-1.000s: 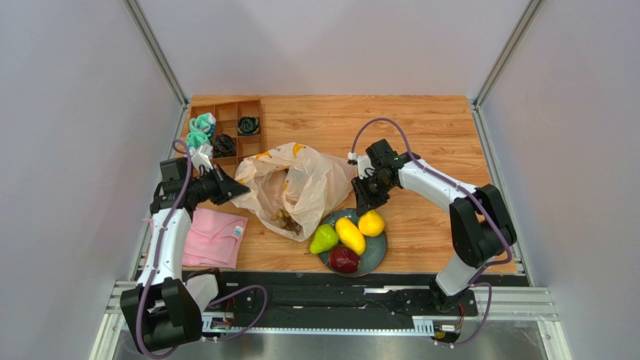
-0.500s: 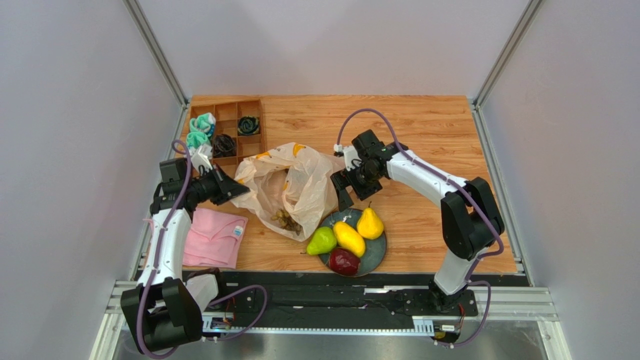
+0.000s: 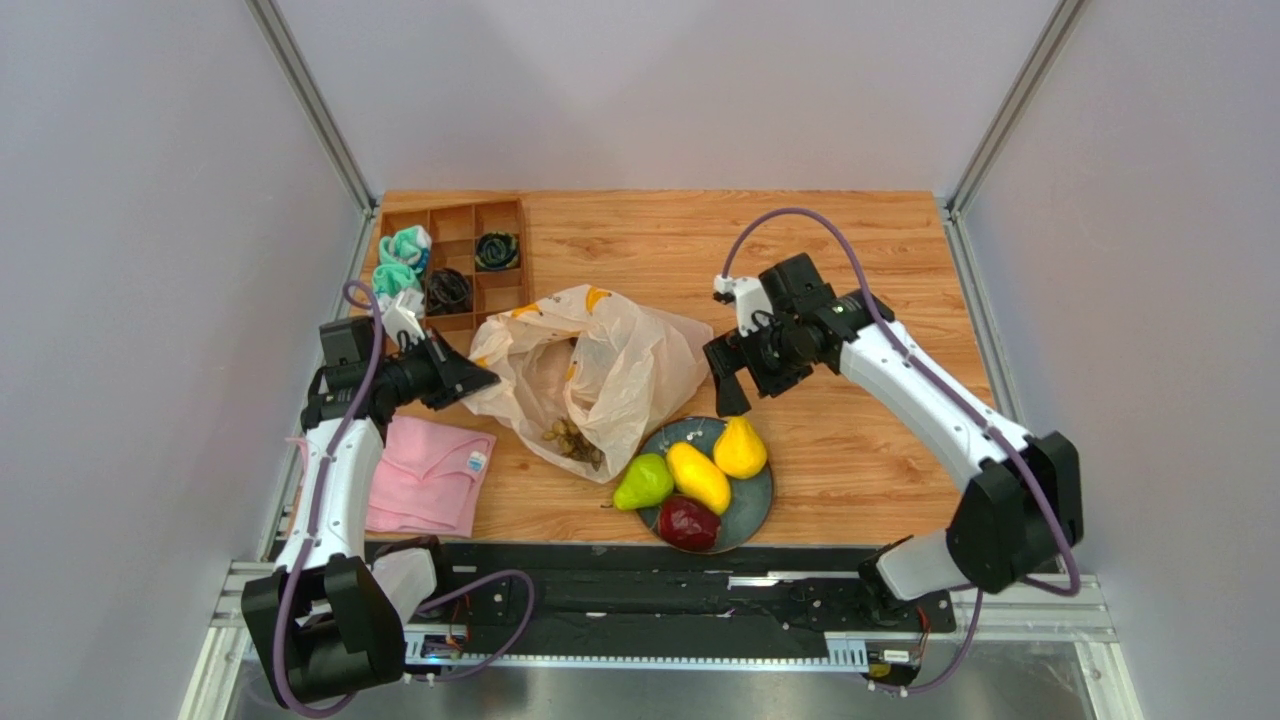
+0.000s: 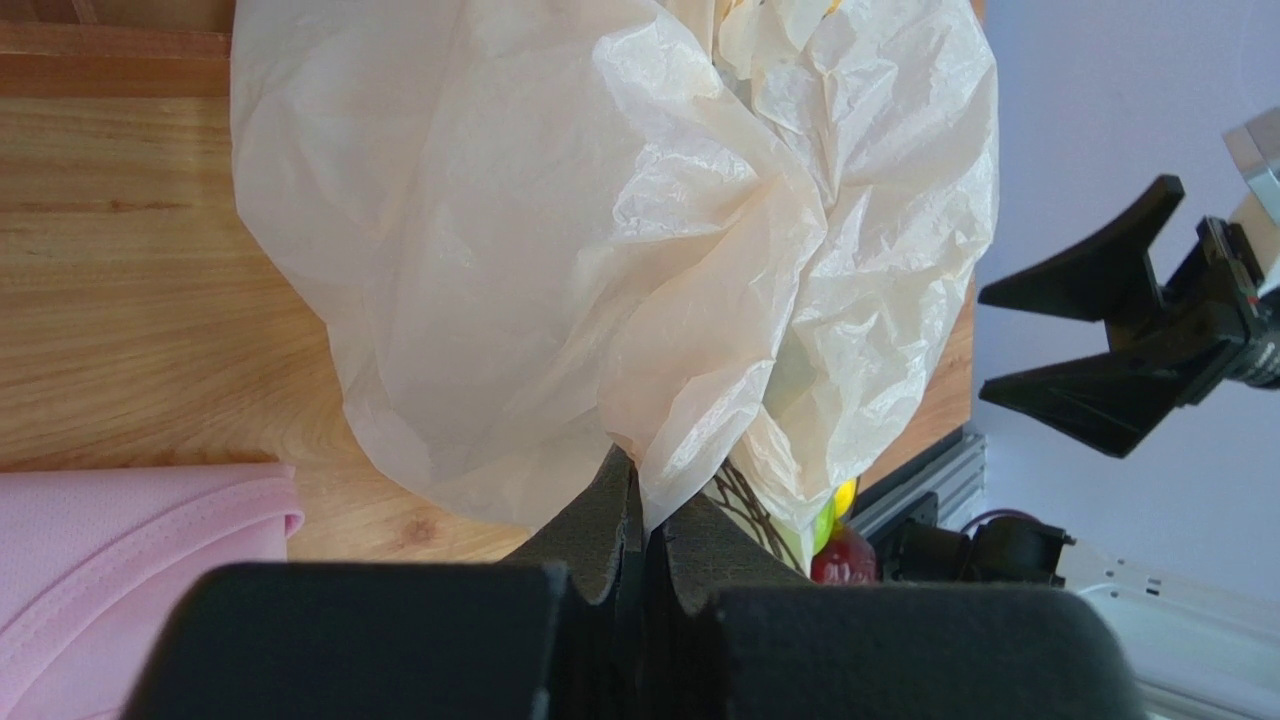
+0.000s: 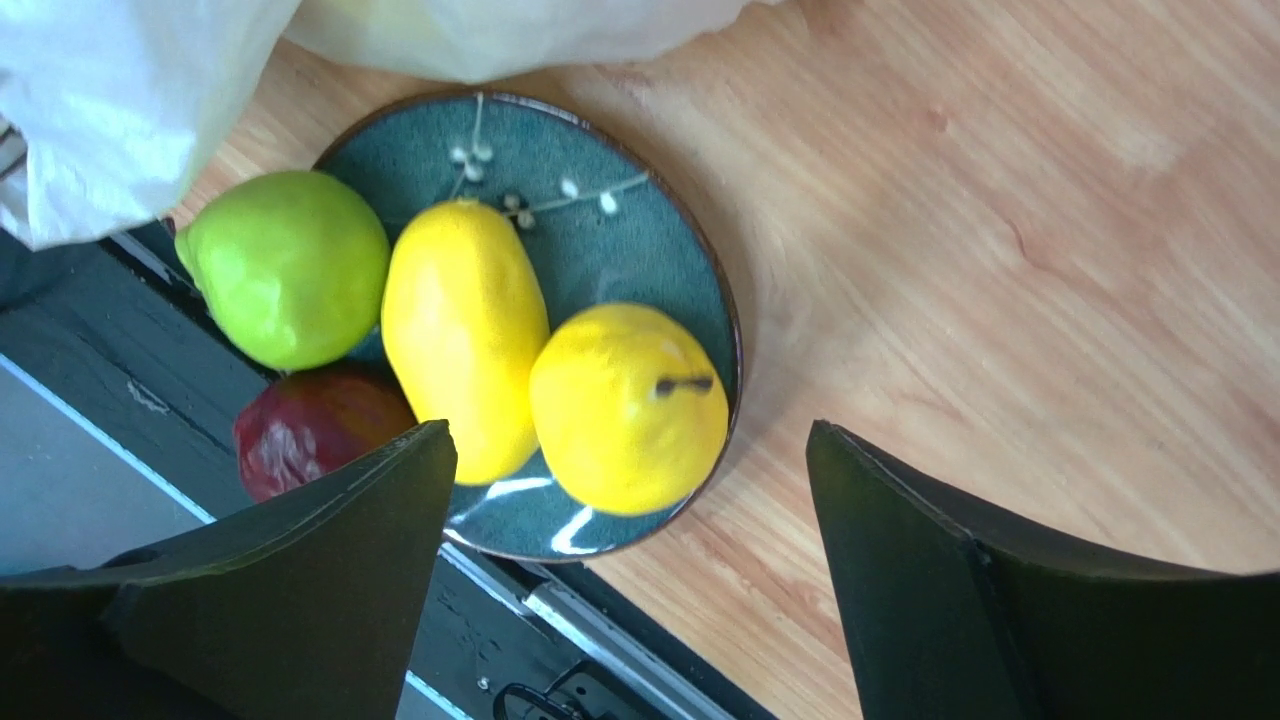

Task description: Take the fake fruits out of the plastic bag

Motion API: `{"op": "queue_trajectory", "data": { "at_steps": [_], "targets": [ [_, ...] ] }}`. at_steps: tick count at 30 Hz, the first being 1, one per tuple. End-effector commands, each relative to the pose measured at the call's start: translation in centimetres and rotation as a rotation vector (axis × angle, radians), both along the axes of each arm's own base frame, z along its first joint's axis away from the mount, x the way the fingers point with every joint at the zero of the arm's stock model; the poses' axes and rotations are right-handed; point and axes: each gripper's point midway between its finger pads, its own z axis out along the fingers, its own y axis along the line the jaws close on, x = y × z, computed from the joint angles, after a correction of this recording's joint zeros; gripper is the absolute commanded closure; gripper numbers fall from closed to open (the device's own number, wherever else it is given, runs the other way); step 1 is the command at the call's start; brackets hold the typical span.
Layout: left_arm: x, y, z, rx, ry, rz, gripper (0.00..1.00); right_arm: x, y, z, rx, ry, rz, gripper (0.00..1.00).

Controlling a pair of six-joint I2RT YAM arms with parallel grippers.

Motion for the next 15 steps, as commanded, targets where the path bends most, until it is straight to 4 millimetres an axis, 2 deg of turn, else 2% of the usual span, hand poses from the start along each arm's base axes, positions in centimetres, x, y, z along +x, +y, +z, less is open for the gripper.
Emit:
{"op": "queue_trajectory", "data": {
  "at_steps": [1, 2, 3, 6, 8, 11, 12, 15],
  "targets": [
    [0.6, 0.2, 0.3, -0.005, -0.027, 0.010, 1.00, -1.8, -1.6, 0.5, -0.011, -0.045, 0.006, 0.13],
    [0.5, 0.2, 0.2, -0.008, -0.025, 0.009, 1.00, -2.2, -1.4, 0.4, 0.003, -0.032, 0.023, 0.18],
    [0.6, 0.2, 0.3, -0.008, -0.027, 0.008, 1.00, -2.5, -1.3, 0.1, 0.005, -0.012, 0.030, 0.30],
    [0.7, 0.2, 0.4, -0.014, -0.023, 0.008, 1.00, -3.6, -0.7, -0.6, 0.035, 0.066, 0.054, 0.49],
    [0.8, 0.3, 0.5, -0.011, -0.027, 0.010, 1.00, -3.9, 0.0, -1.2, 0.064, 0.102, 0.075, 0.53],
    [0.7, 0.2, 0.7, -0.007, -0.036, 0.007, 1.00, -3.0, 0.7, -1.7, 0.069, 0.112, 0.077, 0.57],
    [0.7, 0.3, 0.6, -0.006, -0.034, 0.010, 1.00, -2.6, 0.8, -2.6, 0.053, 0.143, 0.073, 0.59],
    [0.4, 0.2, 0.6, -0.008, -0.028, 0.006, 1.00, -1.2, 1.6, -3.2, 0.042, 0.174, 0.053, 0.58]
  ]
}}
